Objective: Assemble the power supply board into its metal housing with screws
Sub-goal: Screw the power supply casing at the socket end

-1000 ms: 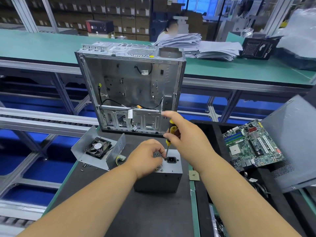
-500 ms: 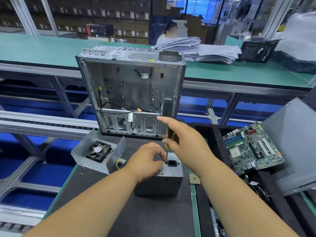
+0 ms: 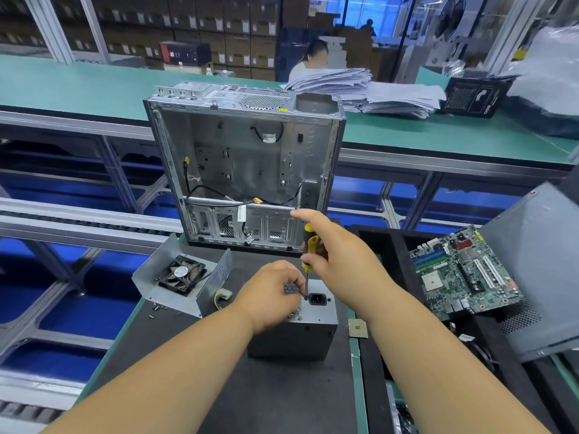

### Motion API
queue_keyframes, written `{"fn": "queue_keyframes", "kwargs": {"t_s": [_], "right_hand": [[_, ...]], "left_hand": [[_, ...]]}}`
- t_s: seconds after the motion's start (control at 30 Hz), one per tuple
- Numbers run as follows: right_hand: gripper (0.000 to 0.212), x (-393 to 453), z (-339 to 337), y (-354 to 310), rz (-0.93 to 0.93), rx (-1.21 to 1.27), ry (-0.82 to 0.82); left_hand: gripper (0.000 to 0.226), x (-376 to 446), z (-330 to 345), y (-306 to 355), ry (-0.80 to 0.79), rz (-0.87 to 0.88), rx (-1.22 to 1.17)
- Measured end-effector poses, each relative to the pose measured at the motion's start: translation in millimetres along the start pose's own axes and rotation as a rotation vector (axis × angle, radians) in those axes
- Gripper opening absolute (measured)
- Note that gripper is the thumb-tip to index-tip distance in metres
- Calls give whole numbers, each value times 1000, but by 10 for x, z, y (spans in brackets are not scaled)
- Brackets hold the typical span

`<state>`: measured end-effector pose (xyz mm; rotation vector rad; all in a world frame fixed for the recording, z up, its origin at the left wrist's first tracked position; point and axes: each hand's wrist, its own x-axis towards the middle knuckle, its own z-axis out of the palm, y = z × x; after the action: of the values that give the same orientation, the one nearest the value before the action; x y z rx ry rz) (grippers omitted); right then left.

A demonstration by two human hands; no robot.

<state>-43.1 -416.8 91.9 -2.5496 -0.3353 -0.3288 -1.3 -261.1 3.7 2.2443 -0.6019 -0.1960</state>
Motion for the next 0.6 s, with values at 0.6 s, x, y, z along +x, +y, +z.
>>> {"fn": "queue_keyframes", "kwargs": {"t_s": [0.6], "right_hand": [[41,-5,20,-22,9,61,95]], "left_hand": [[30,-7,-10,27,-14,-6,7]]}}
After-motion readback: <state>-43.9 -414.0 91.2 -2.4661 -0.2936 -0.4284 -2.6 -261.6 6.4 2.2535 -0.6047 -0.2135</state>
